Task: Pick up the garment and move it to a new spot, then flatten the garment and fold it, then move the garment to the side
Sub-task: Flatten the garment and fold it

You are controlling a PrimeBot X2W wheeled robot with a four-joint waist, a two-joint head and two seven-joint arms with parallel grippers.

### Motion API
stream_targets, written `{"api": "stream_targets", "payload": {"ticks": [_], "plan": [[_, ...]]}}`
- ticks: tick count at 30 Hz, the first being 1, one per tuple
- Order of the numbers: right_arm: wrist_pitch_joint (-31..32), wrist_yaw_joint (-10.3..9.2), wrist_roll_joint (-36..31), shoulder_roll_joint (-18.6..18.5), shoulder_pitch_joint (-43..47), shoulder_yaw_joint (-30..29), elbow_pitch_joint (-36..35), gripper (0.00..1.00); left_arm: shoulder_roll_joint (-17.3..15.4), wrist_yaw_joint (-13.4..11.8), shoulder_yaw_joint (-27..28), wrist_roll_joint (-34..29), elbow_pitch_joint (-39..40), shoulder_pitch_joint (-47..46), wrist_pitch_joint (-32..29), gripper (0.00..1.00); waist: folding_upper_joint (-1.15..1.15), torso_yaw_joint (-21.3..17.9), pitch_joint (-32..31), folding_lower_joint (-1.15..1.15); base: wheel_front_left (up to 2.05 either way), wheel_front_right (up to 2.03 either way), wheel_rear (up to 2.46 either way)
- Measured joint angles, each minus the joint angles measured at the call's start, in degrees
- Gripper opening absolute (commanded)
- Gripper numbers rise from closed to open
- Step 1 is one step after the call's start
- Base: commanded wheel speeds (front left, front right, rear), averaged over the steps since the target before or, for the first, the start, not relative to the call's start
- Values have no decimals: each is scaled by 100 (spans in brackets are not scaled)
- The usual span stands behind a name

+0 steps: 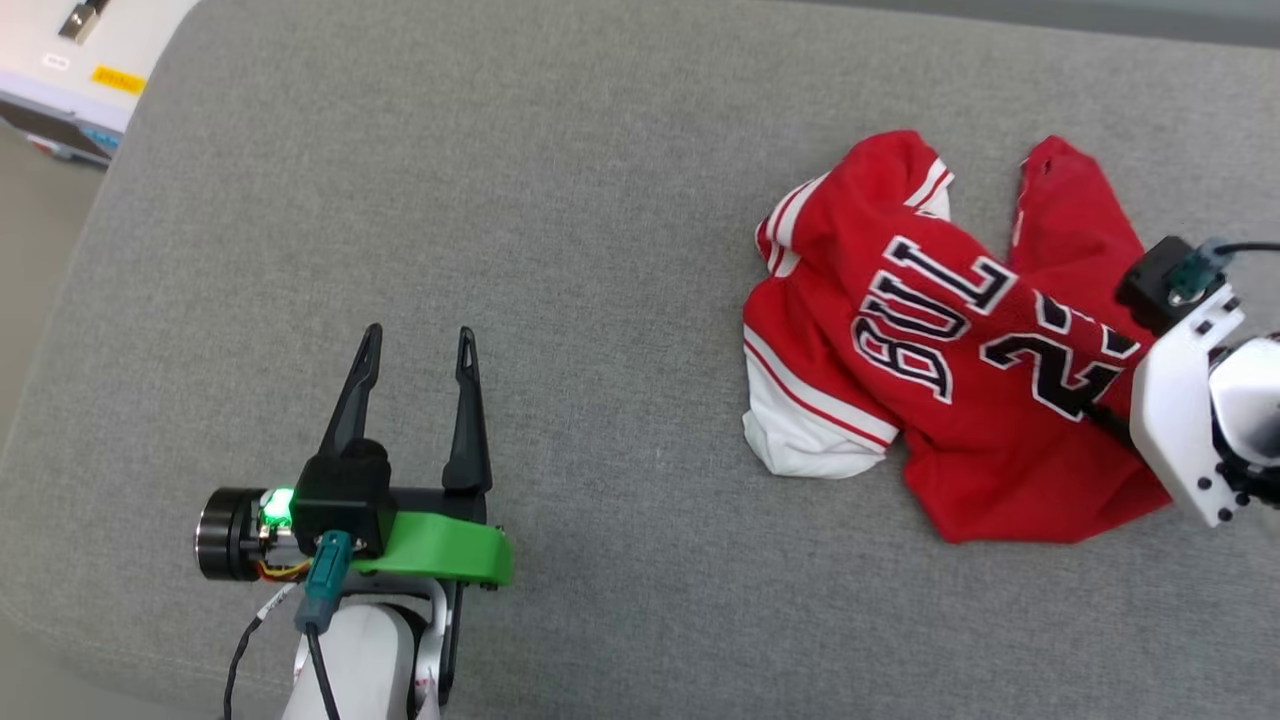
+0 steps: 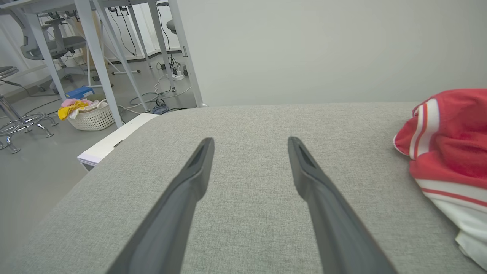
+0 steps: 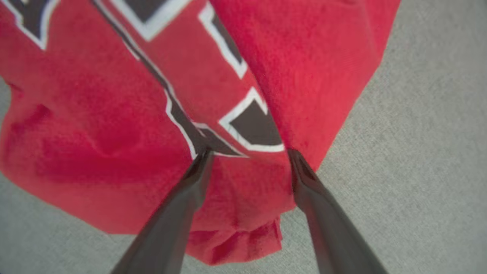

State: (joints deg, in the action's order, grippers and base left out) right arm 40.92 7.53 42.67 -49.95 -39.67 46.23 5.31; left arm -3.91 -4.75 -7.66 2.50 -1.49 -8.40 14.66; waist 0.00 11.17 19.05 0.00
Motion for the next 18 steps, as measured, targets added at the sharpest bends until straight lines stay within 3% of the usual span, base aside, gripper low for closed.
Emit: {"api": "stream_targets", "payload": {"ticks": [3, 9, 10, 11, 18], "plan": [[-135, 0, -86, 54, -140, 448, 630, 100, 33, 3, -44, 1, -3, -126, 1, 100, 0, 109, 286, 0, 0, 0, 0], [-454, 9, 293, 49, -293, 735, 865, 100, 48, -1, -16, 5, -24, -154, 0, 100, 0, 201, 416, 1, 0, 0, 0], [-554, 9, 326, 53, -310, 781, 900, 39, 52, -2, -8, 5, -40, -152, 0, 100, 0, 194, 405, 1, 0, 0, 0], [-677, 9, 345, 60, -329, 831, 935, 0, 53, -2, 1, 5, -54, -149, 0, 100, 0, 183, 388, 1, 0, 0, 0], [-1666, 0, 344, 234, -424, 811, 1005, 0, 60, 7, 63, -22, -168, -72, 0, 100, 0, 45, 50, -1, 0, 0, 0]]}}
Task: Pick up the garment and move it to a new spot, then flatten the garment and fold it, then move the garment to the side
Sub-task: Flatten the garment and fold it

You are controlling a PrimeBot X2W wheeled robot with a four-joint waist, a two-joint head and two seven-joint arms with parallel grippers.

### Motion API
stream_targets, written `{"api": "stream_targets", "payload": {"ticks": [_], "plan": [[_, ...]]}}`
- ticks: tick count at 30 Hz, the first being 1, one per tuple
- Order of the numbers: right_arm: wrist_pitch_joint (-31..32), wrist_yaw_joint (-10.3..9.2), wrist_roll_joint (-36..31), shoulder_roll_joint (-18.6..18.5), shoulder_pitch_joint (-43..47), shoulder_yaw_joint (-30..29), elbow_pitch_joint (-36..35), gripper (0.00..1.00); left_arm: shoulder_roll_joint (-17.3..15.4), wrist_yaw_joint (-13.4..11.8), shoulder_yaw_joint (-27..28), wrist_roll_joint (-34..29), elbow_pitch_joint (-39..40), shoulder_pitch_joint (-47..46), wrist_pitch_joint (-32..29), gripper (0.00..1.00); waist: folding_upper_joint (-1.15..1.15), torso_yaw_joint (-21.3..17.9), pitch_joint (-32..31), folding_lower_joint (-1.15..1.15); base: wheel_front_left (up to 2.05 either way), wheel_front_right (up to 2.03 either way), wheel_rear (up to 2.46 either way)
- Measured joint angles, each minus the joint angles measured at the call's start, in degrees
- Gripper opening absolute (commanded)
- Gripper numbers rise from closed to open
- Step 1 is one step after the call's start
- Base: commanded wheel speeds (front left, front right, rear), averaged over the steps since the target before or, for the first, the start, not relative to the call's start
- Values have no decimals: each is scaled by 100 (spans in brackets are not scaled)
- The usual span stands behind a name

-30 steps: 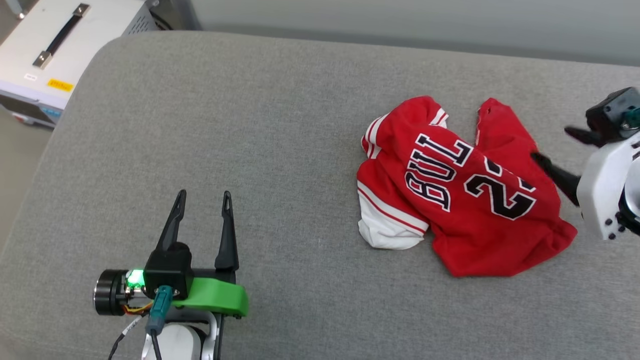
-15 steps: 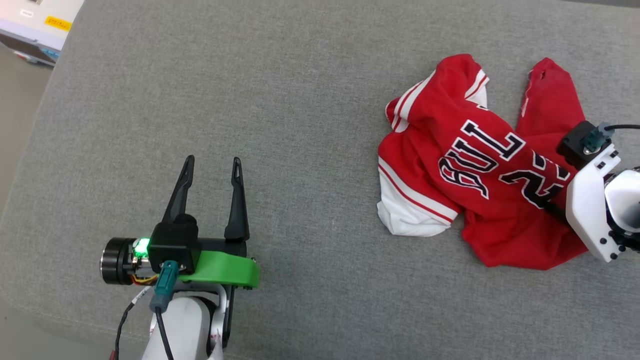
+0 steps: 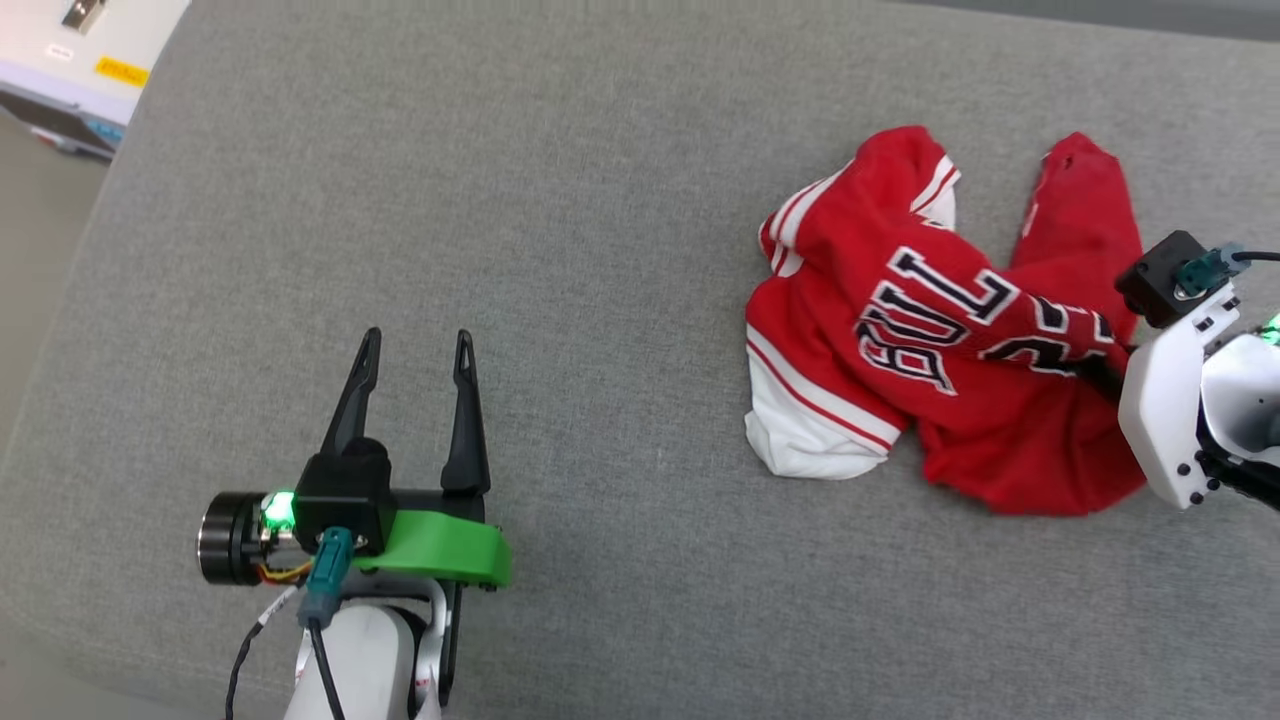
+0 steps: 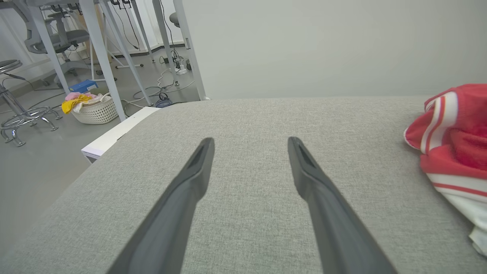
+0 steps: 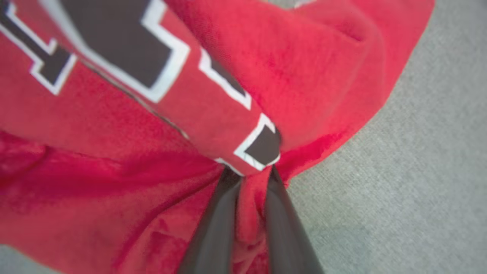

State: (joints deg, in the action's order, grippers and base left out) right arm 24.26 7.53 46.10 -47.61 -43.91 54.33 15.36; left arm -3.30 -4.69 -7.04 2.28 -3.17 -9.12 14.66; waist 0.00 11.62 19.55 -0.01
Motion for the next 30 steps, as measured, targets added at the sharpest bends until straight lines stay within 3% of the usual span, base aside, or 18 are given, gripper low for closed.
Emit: {"api": "stream_targets", "payload": {"ticks": [6, 13, 14, 15, 16, 19, 23, 30], "plan": [[-345, 0, 7, -299, 166, -602, -767, 0, -2, 3, 48, -35, -78, 346, 0, 100, 0, -178, -461, 0, 0, 0, 0], [-225, 0, 59, -748, 1685, -1863, -1418, 0, -5, 14, 110, -41, -153, 684, 0, 100, 0, -415, -975, 1, 0, 0, 0], [-124, 0, 33, -690, 2582, -2530, -1490, 0, -10, 15, 130, -46, -170, 788, 0, 100, 0, -528, -1143, 1, 0, 0, 0], [-100, 0, 12, -619, 2909, -2769, -1491, 0, -11, 15, 130, -58, -180, 816, 0, 100, 0, -568, -1197, 1, 0, 0, 0], [13, 0, -112, -313, 3808, -3400, -1484, 0, -13, 16, 142, -74, -196, 879, 0, 100, 0, -675, -1325, 2, 0, 0, 0], [94, 0, -223, 113, 4580, -3944, -1392, 0, -16, 18, 140, -75, -219, 906, 0, 100, 0, -765, -1419, 1, 0, 0, 0], [130, 0, -364, 661, 5282, -4334, -933, 0, -18, 49, 129, -80, -245, 906, 0, 100, 0, -827, -1472, 2, 0, 0, 0], [-91, 0, -597, 1165, 5520, -4546, -375, 0, -19, 70, 110, -81, -291, 904, 0, 100, 0, -781, -1440, 1, 0, 0, 0]]}}
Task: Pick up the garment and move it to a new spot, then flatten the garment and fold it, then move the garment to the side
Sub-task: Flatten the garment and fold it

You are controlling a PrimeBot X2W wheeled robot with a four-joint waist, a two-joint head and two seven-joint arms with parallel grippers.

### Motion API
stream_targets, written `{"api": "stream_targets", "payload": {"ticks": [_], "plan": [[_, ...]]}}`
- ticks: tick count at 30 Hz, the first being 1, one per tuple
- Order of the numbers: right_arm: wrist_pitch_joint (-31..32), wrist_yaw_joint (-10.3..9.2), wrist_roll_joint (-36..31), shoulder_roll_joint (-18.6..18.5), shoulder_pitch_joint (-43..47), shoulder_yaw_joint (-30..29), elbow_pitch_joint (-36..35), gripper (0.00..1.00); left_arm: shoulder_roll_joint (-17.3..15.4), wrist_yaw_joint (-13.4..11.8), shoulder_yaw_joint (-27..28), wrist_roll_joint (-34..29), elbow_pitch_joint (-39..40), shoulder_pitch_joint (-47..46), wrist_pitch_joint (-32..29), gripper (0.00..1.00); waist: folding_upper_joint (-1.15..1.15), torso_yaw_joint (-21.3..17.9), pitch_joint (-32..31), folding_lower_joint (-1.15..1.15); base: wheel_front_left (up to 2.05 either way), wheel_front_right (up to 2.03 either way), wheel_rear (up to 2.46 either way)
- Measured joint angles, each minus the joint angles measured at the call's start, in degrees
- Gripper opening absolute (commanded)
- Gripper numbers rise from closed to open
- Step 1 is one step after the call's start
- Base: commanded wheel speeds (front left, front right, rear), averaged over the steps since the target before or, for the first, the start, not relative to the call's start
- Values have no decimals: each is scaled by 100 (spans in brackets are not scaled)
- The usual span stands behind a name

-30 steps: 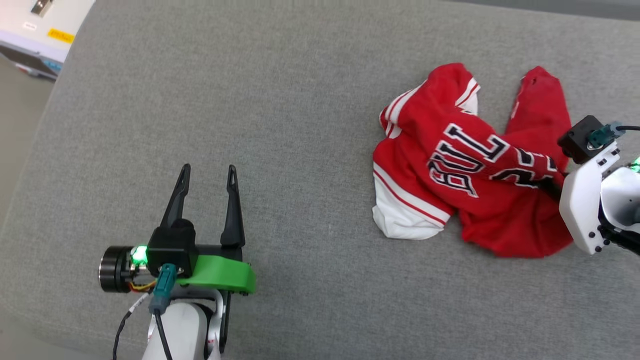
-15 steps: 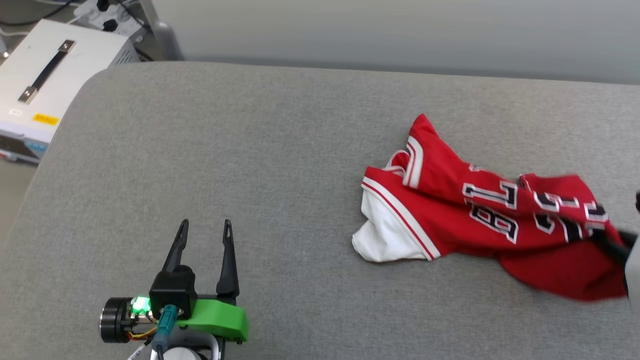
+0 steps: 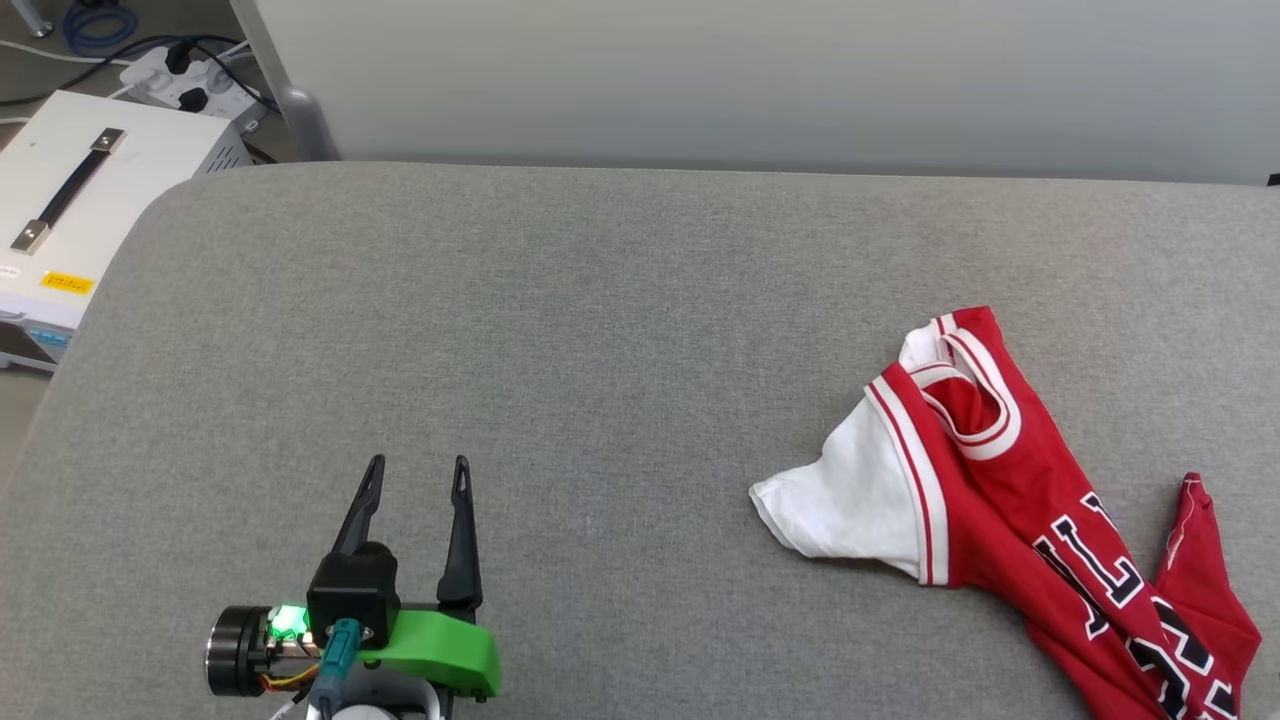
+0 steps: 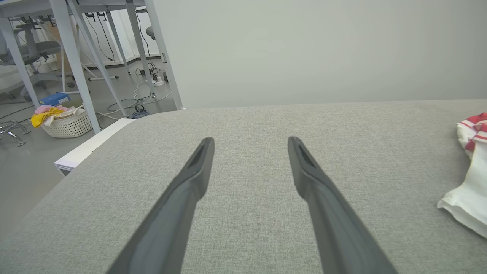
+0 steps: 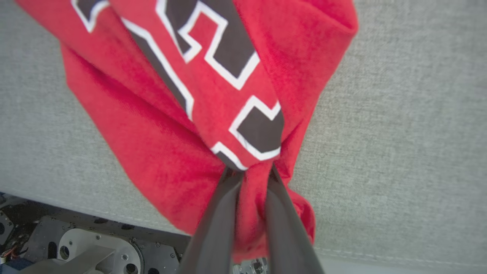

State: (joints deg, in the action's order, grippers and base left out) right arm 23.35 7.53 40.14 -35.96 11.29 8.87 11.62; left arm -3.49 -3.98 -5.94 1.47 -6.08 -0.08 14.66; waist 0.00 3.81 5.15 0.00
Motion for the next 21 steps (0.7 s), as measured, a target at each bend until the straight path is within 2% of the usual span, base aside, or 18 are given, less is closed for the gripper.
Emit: {"api": "stream_targets", "payload": {"ticks": [1, 2, 3, 12, 16, 21], "plan": [[-79, 0, -21, 38, -5, -25, 10, 33, 0, 1, 3, 0, -8, 0, 0, 100, 0, -1, -11, 0, 0, 0, 0], [-210, 0, -80, 82, -7, -46, 3, 82, -1, 1, 11, 0, -18, 1, 0, 100, 0, -5, -29, 0, 0, 0, 0], [-369, 0, -191, 115, -8, -67, -20, 100, -4, 2, 22, 0, -25, 2, 0, 100, 0, -11, -49, 0, 0, 0, 0], [-1644, 0, -801, 487, -257, -740, -1044, 100, -21, 8, 21, -11, -7, 20, 0, 100, 0, -87, -270, 0, 0, 0, 0], [-1967, 0, -1196, 831, -349, -1020, -1602, 100, -67, 53, 7, -49, 53, 29, 1, 100, 0, -94, -343, 0, 0, 0, 0], [-2330, 0, -1756, 1385, -441, -1061, -2069, 100, -208, 137, -18, -60, 119, -15, 0, 100, 0, -82, -366, 0, 0, 0, 0]]}}
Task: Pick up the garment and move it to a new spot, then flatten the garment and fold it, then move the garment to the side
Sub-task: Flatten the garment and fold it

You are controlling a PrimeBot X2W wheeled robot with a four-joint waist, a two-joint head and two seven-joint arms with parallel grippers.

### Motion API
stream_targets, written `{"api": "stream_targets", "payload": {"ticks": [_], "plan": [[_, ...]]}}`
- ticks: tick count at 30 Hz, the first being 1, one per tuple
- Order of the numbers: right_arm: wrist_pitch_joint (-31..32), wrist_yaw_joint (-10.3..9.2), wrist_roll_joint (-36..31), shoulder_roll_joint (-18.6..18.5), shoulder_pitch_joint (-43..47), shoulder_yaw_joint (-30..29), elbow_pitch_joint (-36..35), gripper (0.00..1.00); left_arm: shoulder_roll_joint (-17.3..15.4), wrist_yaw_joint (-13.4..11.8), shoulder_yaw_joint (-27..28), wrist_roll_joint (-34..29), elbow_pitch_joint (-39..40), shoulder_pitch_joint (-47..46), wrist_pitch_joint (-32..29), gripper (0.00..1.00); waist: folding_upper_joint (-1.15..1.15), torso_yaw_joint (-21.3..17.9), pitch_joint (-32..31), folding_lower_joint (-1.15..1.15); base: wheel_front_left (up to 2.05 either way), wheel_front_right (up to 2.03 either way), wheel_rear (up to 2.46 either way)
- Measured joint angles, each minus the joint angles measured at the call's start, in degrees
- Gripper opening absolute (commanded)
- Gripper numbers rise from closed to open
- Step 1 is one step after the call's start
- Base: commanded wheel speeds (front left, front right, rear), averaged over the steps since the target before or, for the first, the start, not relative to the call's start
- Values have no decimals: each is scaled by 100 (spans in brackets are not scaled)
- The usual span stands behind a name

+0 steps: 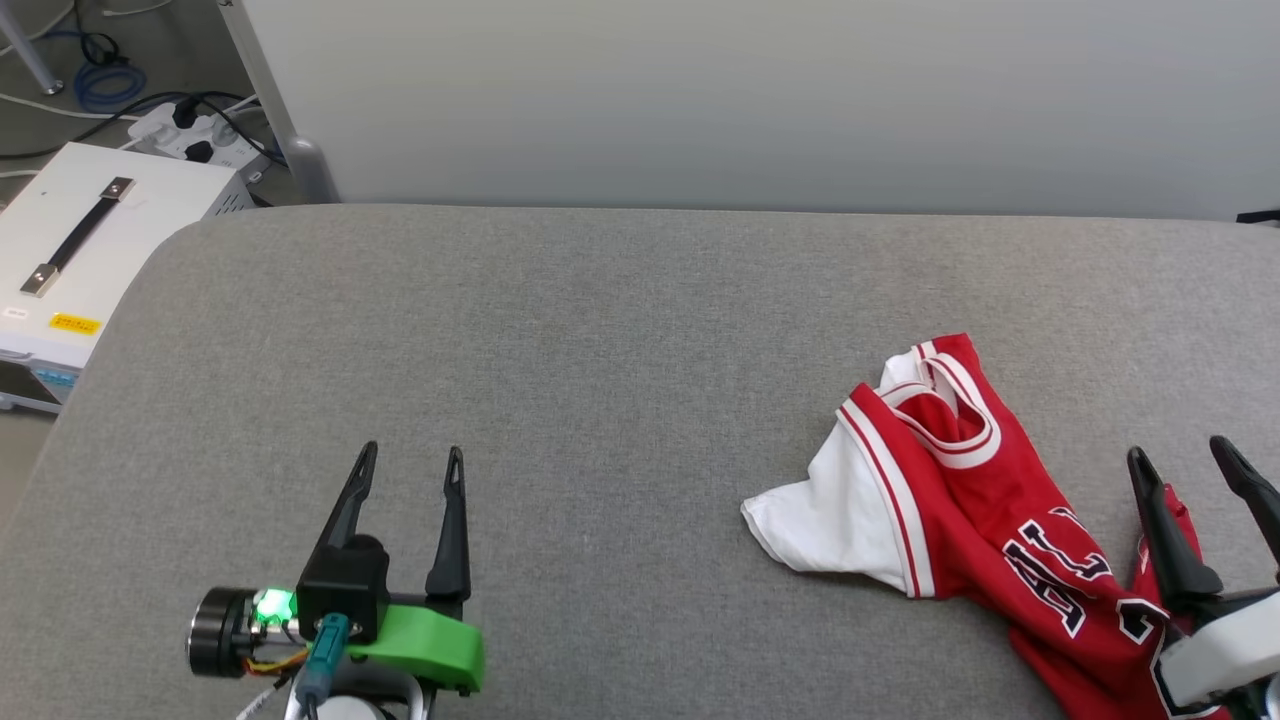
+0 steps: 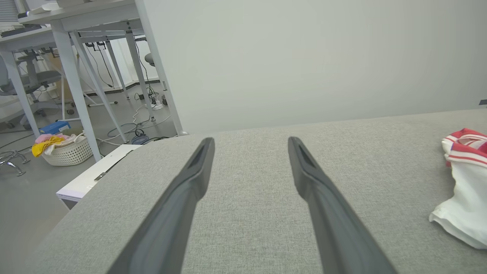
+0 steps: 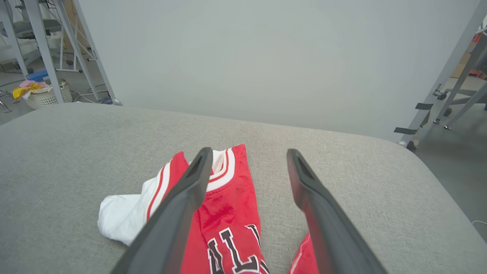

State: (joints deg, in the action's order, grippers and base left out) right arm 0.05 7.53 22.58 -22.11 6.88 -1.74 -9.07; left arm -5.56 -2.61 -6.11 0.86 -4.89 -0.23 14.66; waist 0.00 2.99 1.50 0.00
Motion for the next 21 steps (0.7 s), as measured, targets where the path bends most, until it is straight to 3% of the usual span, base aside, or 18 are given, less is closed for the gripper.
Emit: {"api": "stream_targets", "payload": {"ticks": [6, 11, 15, 21], "plan": [[-568, 0, -559, 625, -50, 134, -220, 100, -302, 504, -179, -29, -8, -627, 0, 100, 0, 2, 62, 0, 0, 0, 0], [-724, 0, -788, 845, -53, 286, -215, 100, -686, 929, -660, 132, -433, -1530, -80, 100, 0, -66, 166, 0, 0, 0, 0], [-739, 0, -891, 875, -128, 358, -188, 100, -1146, 994, -1637, 695, -791, -2380, -957, 100, 0, -182, 279, 0, 0, 0, 0], [-797, 0, -1000, 887, -408, 443, -129, 100, -1764, 995, -3276, 2256, -670, -3711, -2512, 100, 0, -382, 528, 0, 0, 0, 0]]}}
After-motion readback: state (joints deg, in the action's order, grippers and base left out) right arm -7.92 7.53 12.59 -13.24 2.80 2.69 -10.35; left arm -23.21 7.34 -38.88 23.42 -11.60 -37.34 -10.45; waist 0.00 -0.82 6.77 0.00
